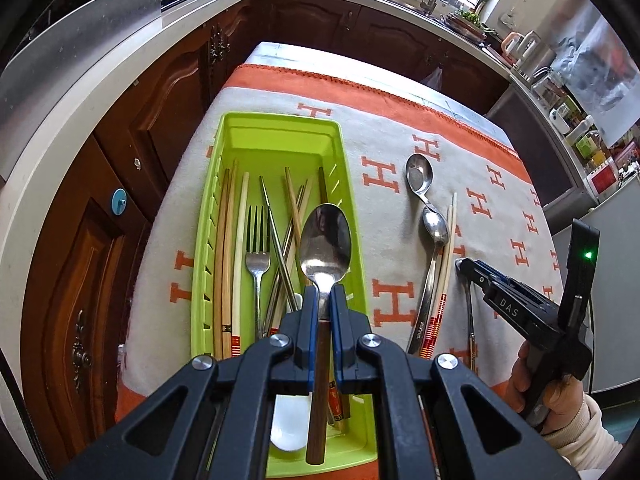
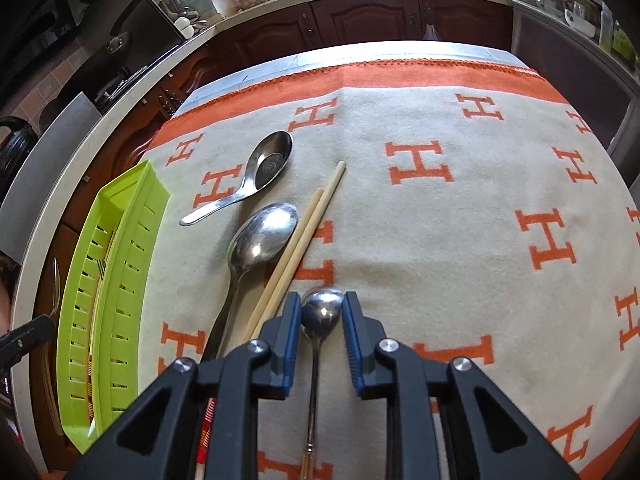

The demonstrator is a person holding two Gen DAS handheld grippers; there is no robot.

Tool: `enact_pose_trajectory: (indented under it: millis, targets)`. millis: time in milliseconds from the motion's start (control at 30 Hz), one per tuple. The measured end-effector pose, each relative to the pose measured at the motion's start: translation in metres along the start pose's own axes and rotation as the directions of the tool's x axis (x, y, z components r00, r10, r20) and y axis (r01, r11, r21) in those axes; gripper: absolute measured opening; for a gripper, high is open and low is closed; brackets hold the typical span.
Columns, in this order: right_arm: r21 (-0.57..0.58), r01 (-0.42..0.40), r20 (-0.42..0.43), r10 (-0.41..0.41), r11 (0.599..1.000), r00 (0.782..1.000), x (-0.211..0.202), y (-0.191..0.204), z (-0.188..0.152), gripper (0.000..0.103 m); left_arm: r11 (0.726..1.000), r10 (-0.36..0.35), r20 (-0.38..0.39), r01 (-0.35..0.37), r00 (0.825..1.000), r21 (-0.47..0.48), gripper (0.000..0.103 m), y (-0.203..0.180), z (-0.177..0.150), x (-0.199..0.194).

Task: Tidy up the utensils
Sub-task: 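Lift both held spoons and carry them over the green tray, then lower the spoons into the tray and open both grippers to release them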

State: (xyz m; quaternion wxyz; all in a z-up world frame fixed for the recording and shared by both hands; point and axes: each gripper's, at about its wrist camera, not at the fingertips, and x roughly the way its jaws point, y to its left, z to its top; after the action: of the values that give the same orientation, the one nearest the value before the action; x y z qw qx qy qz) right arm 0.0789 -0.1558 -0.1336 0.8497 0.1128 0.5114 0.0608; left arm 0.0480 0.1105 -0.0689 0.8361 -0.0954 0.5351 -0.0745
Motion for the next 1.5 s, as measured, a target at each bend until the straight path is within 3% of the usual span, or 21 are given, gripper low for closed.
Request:
enact_pose_trajectory:
  millis: [233,367,500,800,1067,1200,1400,1500]
  targets:
    - [-0.117,0.04,0.06,-0.033,0.992,0.998,-0.009,0.022,-0.009,0.018,1.0,-0.007,-0.003,0.007,1.0,-0.004,0.004,0.004,-0.001,0.002]
    - [-0.163,0.04,0.085,-0.027,0.986,0.996,-0.011,0.032,-0.012,0.009,1.0,-0.013,-0.005,0.013,1.0,-0.001,0.004,0.003,-0.001,0.003]
    - [-0.188,0.025,0.072,-0.012,0.982,0.997,-0.01,0.036,-0.012,0.008,1.0,-0.02,-0.011,0.02,1.0,0.0,0.004,0.002,-0.002,0.005]
    - [-0.164,-0.02,0.0,0.02,0.986,1.0,0.001,0.028,-0.014,0.007,1.0,-0.025,-0.029,0.025,0.999,-0.005,0.004,0.004,-0.004,0.011]
    - [-0.086,-0.117,0.0,0.117,0.989,0.993,-0.018,0.019,-0.011,0.003,1.0,-0.021,-0.026,0.021,0.999,-0.015,0.004,0.011,-0.003,0.012]
    - [-0.108,-0.224,-0.002,0.225,0.969,0.974,-0.042,0.035,-0.002,0.003,0.999,-0.019,-0.025,0.018,0.999,-0.037,0.004,0.018,-0.002,0.015]
    - [-0.176,-0.384,-0.069,0.377,0.906,0.923,-0.055,0.084,0.009,0.003,0.996,-0.005,-0.032,0.003,0.999,-0.087,0.004,0.031,-0.002,0.022]
    - [-0.214,-0.428,-0.104,0.415,0.878,0.904,-0.053,0.111,0.01,0.003,0.994,0.002,-0.037,-0.006,0.999,-0.11,0.004,0.039,0.0,0.027]
